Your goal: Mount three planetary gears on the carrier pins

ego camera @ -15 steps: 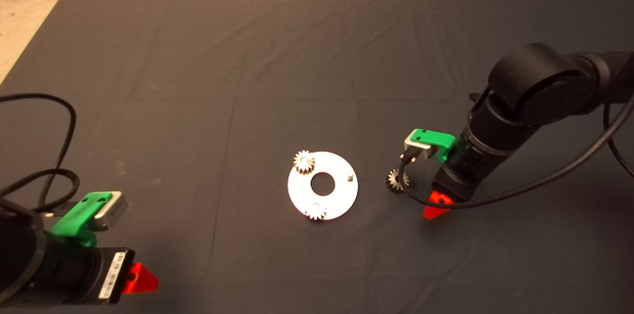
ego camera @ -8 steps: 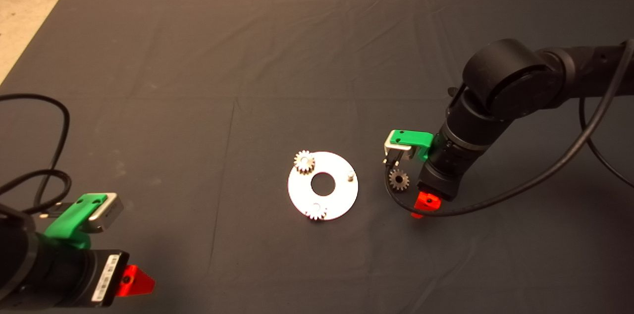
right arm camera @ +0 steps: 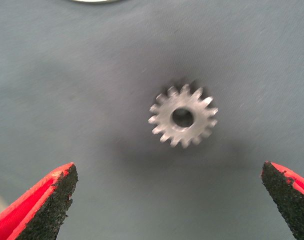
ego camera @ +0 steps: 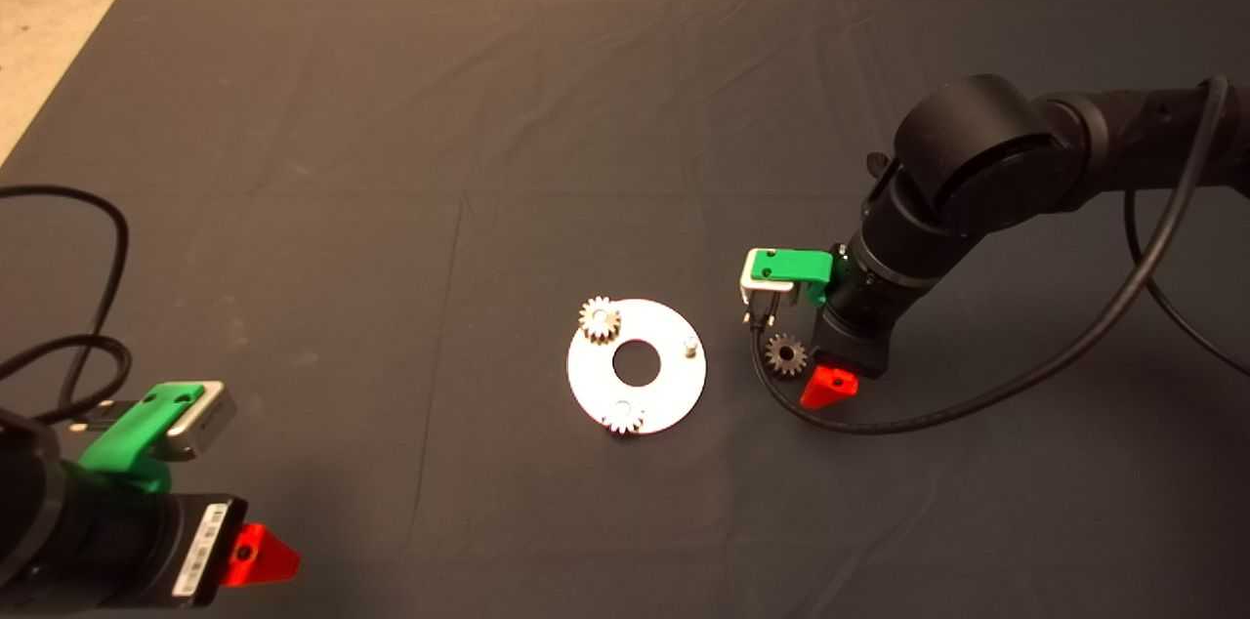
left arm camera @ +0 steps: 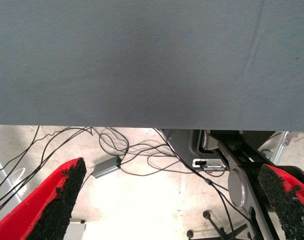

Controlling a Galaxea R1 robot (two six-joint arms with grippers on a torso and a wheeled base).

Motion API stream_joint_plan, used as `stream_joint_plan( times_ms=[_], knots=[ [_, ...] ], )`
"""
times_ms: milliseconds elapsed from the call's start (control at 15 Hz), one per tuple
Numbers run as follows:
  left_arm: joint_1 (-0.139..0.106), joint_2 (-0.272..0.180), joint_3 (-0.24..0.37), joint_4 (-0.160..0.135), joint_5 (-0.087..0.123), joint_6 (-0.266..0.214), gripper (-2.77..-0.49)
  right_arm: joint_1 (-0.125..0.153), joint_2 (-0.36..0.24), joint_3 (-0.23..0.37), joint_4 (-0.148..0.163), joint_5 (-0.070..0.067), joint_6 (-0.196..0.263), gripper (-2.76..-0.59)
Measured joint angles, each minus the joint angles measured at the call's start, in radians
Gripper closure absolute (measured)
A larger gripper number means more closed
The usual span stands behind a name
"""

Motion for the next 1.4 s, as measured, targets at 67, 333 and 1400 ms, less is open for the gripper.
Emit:
stream_joint_plan(
  times_ms=[67,333,1400],
  knots=[
    [0.000,0.000,0.000,-0.001,0.000,0.000,-2.48,-0.004,-0.002,0.000,-0.020,0.001,-0.007,-2.73],
    [0.000,-0.004,0.000,-0.010,0.000,0.000,-2.48,-0.005,-0.010,0.003,-0.061,-0.001,-0.017,-2.73],
    [0.000,-0.008,0.000,-0.031,0.000,0.019,-2.48,-0.073,-0.006,0.058,-0.176,0.000,-0.031,-2.73]
  ],
)
